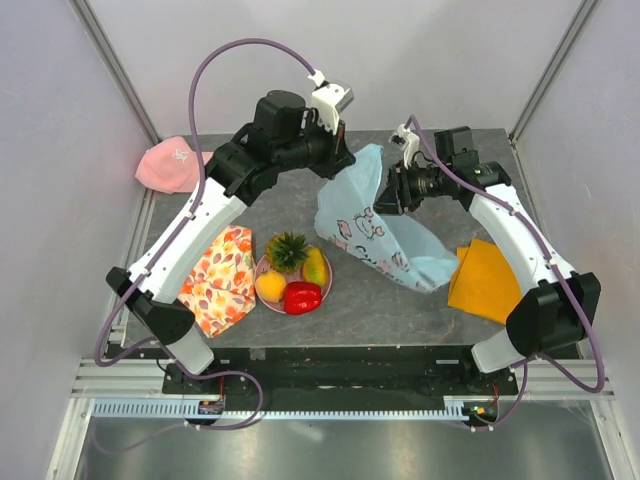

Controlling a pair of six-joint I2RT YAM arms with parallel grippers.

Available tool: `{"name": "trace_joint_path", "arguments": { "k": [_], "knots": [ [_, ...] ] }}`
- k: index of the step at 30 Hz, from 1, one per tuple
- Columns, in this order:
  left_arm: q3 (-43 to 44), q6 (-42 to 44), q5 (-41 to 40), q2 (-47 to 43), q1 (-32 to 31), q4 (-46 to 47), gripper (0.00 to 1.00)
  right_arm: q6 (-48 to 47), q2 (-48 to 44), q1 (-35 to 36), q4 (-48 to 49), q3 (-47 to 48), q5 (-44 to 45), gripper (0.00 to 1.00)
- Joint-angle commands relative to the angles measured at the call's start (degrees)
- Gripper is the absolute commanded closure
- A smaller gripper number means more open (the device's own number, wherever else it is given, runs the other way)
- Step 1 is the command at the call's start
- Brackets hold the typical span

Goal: Take the fake fruits out of the plastic bag
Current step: Adjust the plastic bag at the center of the board.

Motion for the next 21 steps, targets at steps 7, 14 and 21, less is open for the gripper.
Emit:
{"name": "trace_joint_path", "arguments": {
  "k": [7,14,21],
  "knots": [
    [6.7,-7.5,-10.9,4.0,0.9,2.6,0.98,3.2,-6.6,1.8,-3.0,-0.9,-0.4,0.56],
    [7.4,-8.8,-12.7,4.7,1.1,2.9,0.98,-3.3,-8.1,6.0,-6.7,-7.8,-1.0,0.53],
    [10.7,-10.1,-9.4,5.9,1.6,2.6,0.99,5.6,2.3,6.3,1.8,-7.7,11.6,0.52]
  ]
}}
